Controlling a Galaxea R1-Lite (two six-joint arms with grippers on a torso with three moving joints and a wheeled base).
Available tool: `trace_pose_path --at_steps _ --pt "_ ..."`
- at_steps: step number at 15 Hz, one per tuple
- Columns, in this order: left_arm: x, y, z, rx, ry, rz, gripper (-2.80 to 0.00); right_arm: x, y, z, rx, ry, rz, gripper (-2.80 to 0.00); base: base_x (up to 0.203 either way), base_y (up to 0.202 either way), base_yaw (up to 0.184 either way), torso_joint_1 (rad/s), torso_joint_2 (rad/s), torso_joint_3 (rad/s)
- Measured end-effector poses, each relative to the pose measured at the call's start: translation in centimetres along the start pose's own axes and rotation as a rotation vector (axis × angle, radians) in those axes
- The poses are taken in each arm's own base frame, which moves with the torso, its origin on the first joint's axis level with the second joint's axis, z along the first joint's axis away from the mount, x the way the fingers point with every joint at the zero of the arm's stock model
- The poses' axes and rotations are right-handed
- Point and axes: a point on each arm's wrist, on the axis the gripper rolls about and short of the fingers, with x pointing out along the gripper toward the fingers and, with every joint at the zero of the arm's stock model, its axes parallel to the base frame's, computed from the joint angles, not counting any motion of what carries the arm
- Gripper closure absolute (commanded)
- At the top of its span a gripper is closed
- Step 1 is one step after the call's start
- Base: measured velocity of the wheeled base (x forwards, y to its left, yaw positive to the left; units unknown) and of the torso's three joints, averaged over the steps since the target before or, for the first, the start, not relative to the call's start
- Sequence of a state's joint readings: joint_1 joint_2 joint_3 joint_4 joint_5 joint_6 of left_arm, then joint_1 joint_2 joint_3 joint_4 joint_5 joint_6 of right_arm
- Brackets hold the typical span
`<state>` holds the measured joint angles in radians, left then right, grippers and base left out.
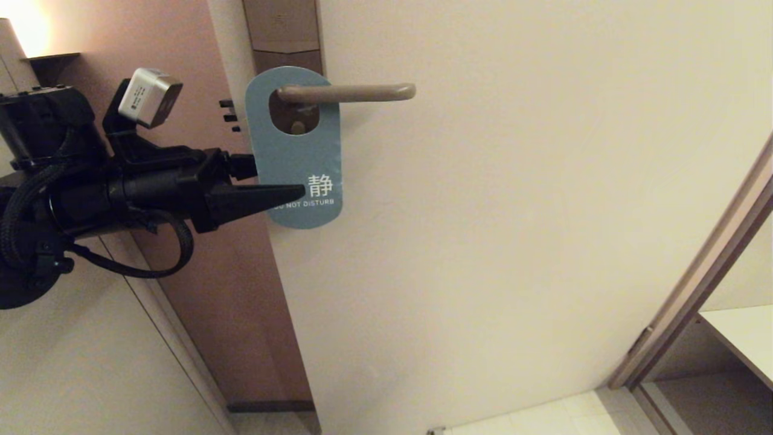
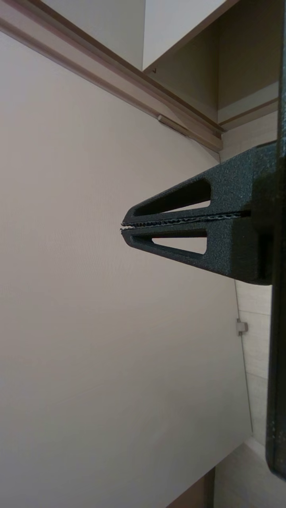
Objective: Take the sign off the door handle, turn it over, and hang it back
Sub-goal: Take down the sign
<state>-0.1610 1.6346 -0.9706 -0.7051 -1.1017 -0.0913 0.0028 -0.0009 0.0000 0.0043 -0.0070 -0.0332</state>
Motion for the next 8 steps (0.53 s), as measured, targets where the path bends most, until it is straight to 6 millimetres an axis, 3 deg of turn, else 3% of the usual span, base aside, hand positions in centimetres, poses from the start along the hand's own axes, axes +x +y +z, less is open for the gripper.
trace_pose_path --at_steps 8 --pt "1.24 0.02 -0.30 -0.003 0.006 -0.035 -2.80 0.00 0.00 0.00 0.000 0.000 0.001 0.00 0.000 0.000 0.000 0.000 0.00 0.000"
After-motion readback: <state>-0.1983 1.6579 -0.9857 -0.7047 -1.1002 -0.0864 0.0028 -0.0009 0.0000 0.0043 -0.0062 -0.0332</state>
